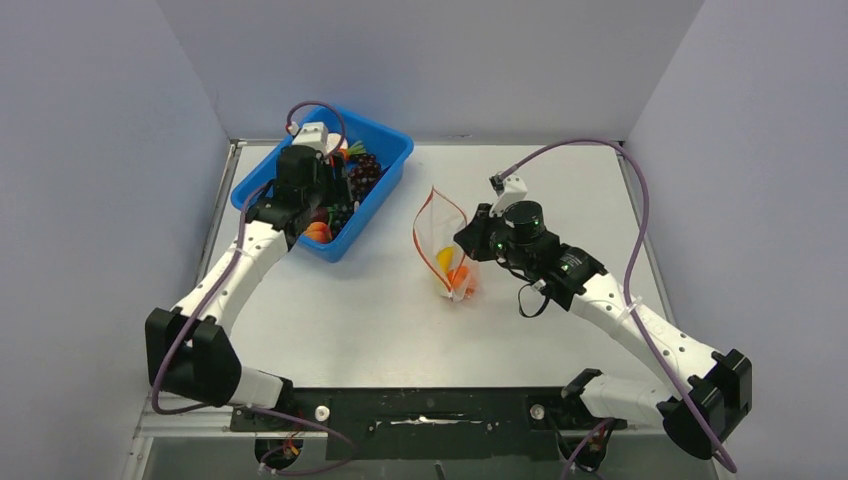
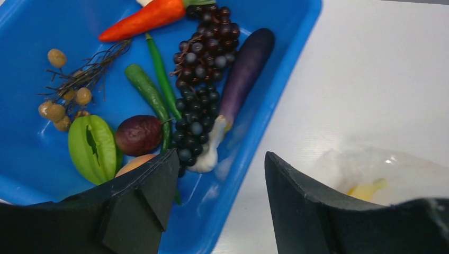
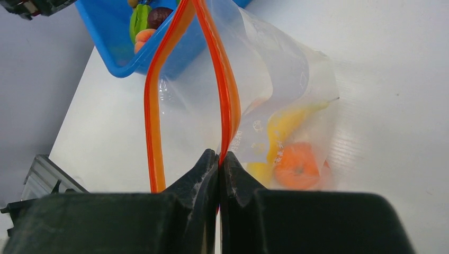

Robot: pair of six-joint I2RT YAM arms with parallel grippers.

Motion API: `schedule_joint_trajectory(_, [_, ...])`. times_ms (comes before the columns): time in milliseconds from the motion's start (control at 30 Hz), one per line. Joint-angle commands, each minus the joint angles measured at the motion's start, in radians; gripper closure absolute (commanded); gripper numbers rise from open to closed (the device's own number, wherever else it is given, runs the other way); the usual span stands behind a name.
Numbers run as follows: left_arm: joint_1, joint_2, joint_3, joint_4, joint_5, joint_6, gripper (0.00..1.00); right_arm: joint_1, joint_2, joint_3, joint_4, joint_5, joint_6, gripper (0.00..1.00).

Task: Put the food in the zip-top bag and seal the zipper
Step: Pick up the fake vegetable from the bin.

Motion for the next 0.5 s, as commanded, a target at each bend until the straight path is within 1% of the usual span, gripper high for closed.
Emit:
schedule_joint_trajectory(0, [0.089,0.103,0.090,-0.016,0.044,0.010,0.41,-0.013,-0.039,0.031,0.053,-0.023,-0.038,1.00])
schedule_joint_trajectory(233, [0.195,0.291,0.197,0.013,-0.010,-0.022,0.41,-0.022,-0.067,0.004,0.051,-0.031,-0.041,1.00])
schedule_joint_trajectory(333, [0.231,0.372,0.248,0.024,0.005,-0.055,0.43,-0.025,-0.077,0.000,0.044,-0.035,-0.041,1.00])
schedule_joint_trajectory(467, [0.247,0.474,0.317,0.039,0.021,-0.098,0.47,-0.032,-0.078,0.012,0.031,-0.038,-0.051,1.00])
